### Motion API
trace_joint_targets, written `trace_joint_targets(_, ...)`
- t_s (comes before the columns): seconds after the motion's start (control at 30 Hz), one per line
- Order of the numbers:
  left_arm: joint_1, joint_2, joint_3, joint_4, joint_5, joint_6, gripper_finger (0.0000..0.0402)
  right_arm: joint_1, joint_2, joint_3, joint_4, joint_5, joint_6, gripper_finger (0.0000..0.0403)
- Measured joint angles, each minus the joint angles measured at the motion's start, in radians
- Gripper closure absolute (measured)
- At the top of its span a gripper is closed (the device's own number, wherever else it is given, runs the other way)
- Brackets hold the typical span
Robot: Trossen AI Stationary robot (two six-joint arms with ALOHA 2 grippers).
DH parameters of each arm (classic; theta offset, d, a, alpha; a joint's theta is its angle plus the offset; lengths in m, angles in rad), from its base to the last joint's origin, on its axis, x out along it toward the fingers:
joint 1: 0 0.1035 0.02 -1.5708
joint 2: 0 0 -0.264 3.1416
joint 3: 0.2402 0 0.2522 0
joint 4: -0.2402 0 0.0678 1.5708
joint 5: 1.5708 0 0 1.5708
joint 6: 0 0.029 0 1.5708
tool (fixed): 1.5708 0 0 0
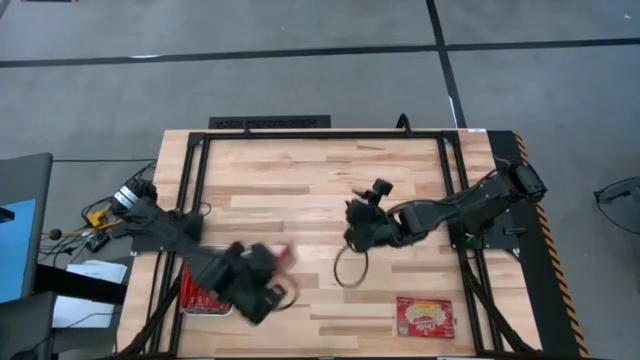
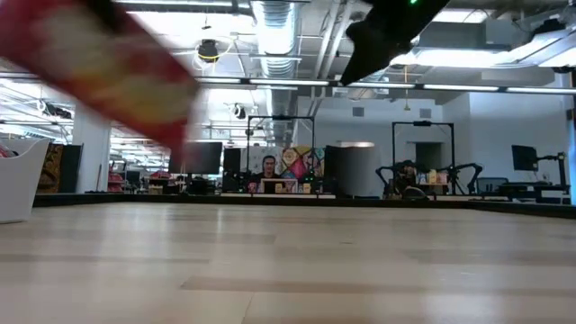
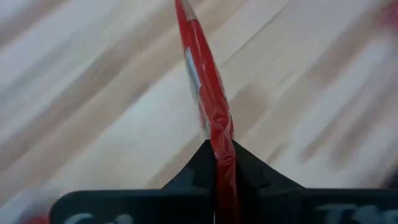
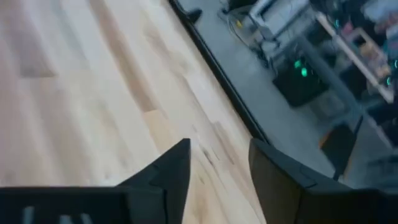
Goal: Sort popcorn bags into baskets
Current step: Put the red popcorn bag into the white bin
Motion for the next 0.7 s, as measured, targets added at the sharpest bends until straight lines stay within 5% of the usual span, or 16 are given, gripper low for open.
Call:
trace_joint_targets(0.43, -0.216, 0.002, 0.106, -0.461, 0.082, -0.56, 0.0394, -0.136, 0.014, 0.0, 0.047, -0.174, 0.038, 0.0193)
trace_joint_targets(0.7, -0.278, 0.015, 0.091, -0.474, 0.104, -0.669, 0.0393, -0.155, 0.014, 0.0, 0.056, -0.179, 0.037, 0.021)
